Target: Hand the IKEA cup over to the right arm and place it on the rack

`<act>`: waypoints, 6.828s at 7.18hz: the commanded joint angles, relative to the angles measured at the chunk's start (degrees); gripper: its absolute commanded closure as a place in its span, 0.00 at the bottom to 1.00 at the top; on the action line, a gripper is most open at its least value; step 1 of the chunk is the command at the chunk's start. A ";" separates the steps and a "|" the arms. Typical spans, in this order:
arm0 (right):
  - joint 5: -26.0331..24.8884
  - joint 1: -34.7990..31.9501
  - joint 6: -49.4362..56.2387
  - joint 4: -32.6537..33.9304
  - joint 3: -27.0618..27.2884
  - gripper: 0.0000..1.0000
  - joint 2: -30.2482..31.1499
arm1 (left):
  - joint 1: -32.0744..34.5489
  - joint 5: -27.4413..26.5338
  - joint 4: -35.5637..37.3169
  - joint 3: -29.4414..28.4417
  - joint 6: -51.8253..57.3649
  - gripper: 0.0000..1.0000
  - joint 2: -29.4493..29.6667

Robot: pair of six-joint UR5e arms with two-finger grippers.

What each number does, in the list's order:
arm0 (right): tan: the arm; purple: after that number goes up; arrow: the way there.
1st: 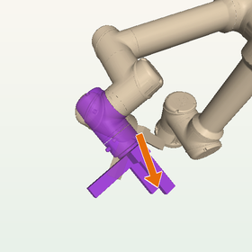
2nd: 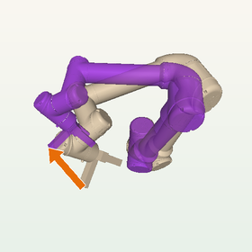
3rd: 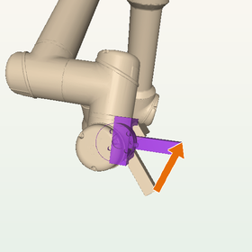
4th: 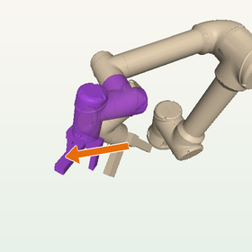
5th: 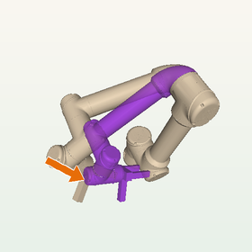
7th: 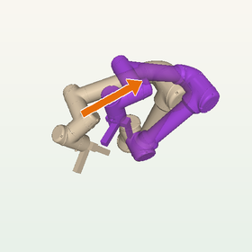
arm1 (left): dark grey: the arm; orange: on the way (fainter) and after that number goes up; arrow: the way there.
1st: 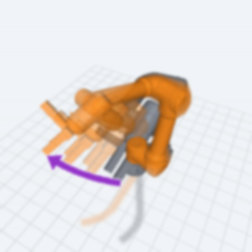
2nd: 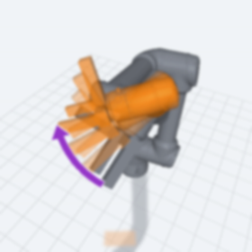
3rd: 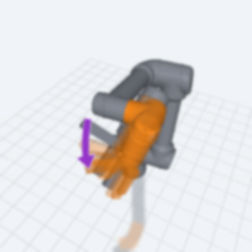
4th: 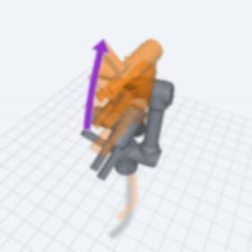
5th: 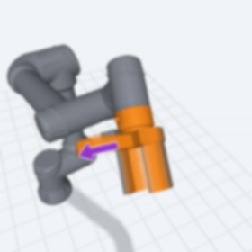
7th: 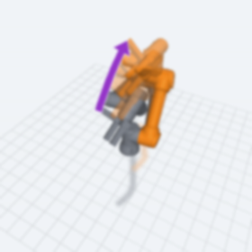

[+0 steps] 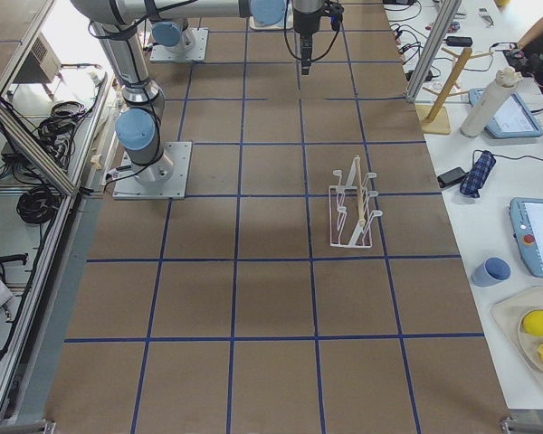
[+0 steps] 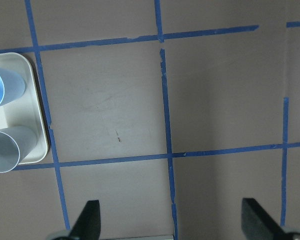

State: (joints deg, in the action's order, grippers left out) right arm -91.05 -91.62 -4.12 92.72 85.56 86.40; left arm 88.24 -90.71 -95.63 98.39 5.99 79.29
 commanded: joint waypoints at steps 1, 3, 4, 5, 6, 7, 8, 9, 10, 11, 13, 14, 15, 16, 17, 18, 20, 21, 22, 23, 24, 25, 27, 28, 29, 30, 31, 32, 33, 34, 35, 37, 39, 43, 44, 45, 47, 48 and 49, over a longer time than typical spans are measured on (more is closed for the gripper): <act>0.09 -0.57 0.08 0.61 0.04 0.00 0.78 | 0.00 0.18 0.27 -0.04 -0.02 0.00 -0.54; 0.00 -0.40 0.08 0.62 0.04 0.00 0.87 | 0.00 0.10 0.19 -0.04 -0.10 0.00 -0.72; -0.26 -0.40 0.26 0.27 0.13 0.00 0.70 | 0.00 0.10 0.27 0.13 -0.28 0.00 -0.63; -0.18 -0.05 0.17 0.18 0.13 0.00 0.61 | 0.00 0.27 0.36 0.22 -0.02 0.00 -0.28; -0.52 0.04 0.17 -0.26 0.13 0.00 0.96 | -0.70 0.01 0.27 0.31 0.16 0.00 0.15; -0.09 -0.05 0.08 -0.18 0.13 0.00 0.87 | -3.14 0.01 0.27 0.31 0.16 0.00 0.85; 0.00 -0.22 0.08 -0.09 0.13 0.00 0.44 | -7.17 0.09 0.36 0.31 3.38 0.00 1.56; 0.00 0.12 0.08 -0.09 0.04 0.00 0.35 | -11.30 0.18 0.53 0.31 11.77 0.00 2.35; 0.00 0.04 -0.01 -0.09 0.04 0.00 0.87 | -15.95 0.27 2.02 0.31 20.64 0.00 3.40; -0.35 0.30 -0.01 0.17 -0.04 0.00 1.05 | -20.78 0.36 6.47 0.40 29.51 0.00 4.98; 0.00 0.04 0.08 0.70 -0.31 0.00 1.49 | -27.48 0.10 12.10 2.06 41.24 0.00 8.14; 0.09 -0.22 0.08 0.97 -0.05 0.00 0.62 | -29.60 0.10 19.19 3.28 46.86 0.00 10.42; -0.52 0.04 0.08 0.62 -0.13 0.00 0.26 | -30.32 0.01 23.00 4.43 50.05 0.00 12.79; -0.70 0.39 0.08 0.27 -0.22 0.00 0.61 | -30.32 0.09 26.26 5.57 51.39 0.00 15.34; -0.62 0.56 -0.01 0.18 -0.22 0.00 0.78 | -30.32 0.10 30.12 6.63 51.66 0.02 17.28; -0.18 0.65 0.08 0.09 -0.13 0.00 0.78 | -30.32 0.10 31.20 6.72 53.58 0.13 18.86; -0.44 0.65 0.87 -0.44 -0.48 0.00 0.96 | -31.81 0.18 31.21 6.64 56.15 0.21 21.76; -0.27 0.65 0.79 -0.53 -0.31 0.00 0.96 | -32.08 0.18 31.65 6.46 56.23 0.21 22.91; -0.18 0.65 0.44 -0.61 -0.05 0.00 0.96 | -32.08 0.18 32.35 6.64 56.23 0.25 23.88; 0.17 0.48 0.17 -0.53 -0.13 0.00 0.96 | -31.99 0.10 32.35 6.64 56.23 0.25 25.02; 2.35 0.65 -0.09 -0.53 0.04 0.00 0.87 | -31.99 0.10 32.27 6.64 56.23 0.25 25.73; 8.55 0.74 -0.35 -0.61 0.13 0.00 0.44 | -31.99 0.10 32.18 6.64 56.32 0.25 26.43; 15.42 3.88 -0.62 -4.71 0.13 0.00 0.26 | -32.08 0.10 32.35 6.64 56.94 0.25 27.66; 23.91 7.82 0.07 -9.97 0.22 0.00 0.34 | -32.08 0.10 32.35 6.20 57.02 0.25 28.28; 29.56 11.69 0.52 -13.93 0.22 0.00 0.43 | -31.99 0.18 32.44 6.11 57.03 0.25 29.07; 32.92 12.95 0.43 -17.80 0.22 0.00 0.35 | -31.99 0.10 32.35 6.11 57.03 0.36 29.77; 39.48 14.35 0.52 -22.80 0.39 0.00 0.26 | -31.99 0.18 32.35 6.02 56.94 0.47 30.30; 46.25 15.93 0.78 -26.16 1.87 0.00 0.34 | -32.08 0.10 32.35 5.93 56.94 0.62 31.00; 50.41 16.03 0.78 -26.63 3.98 0.00 0.87 | -32.08 0.10 32.35 5.76 57.03 0.81 31.36; 53.41 16.04 0.70 -26.72 5.13 0.00 0.96 | -31.99 0.10 32.18 5.24 56.94 1.00 31.36; 56.05 15.69 0.70 -26.72 5.75 0.00 1.05 | -31.91 0.18 31.39 4.53 56.85 1.00 30.75; 65.00 14.37 0.61 -27.42 7.25 0.00 1.14 | -31.30 1.41 25.53 0.86 51.79 1.00 28.82; 73.43 12.97 0.61 -27.42 7.25 0.00 0.96 | -30.15 12.25 16.93 -4.41 38.56 1.00 27.15; 76.99 9.45 9.97 -26.54 7.25 0.00 -0.18 | -26.30 39.84 -9.76 -6.19 15.07 1.00 20.31; 77.25 9.44 12.88 -26.45 7.16 0.00 -1.14 | -24.28 44.09 -14.18 -6.11 11.36 1.00 17.85; 77.52 9.44 16.05 -26.54 7.08 0.00 -1.15 | -21.56 49.09 -20.15 -6.19 8.28 1.00 15.56; 78.82 9.36 22.10 -26.45 7.16 0.00 -1.33 | -18.12 59.98 -30.44 -5.76 7.10 1.00 11.78; 82.93 9.09 22.32 -26.71 7.25 0.00 -2.02 | -16.11 65.26 -32.92 -4.97 7.28 1.00 10.72; 83.49 9.27 21.97 -27.50 7.25 0.00 -2.38 | -13.91 70.97 -34.08 -3.49 7.63 1.00 10.36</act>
State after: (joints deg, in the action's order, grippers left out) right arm -9.35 -82.40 17.49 65.89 92.78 84.52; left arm 71.84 -26.35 -127.35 93.52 13.37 90.51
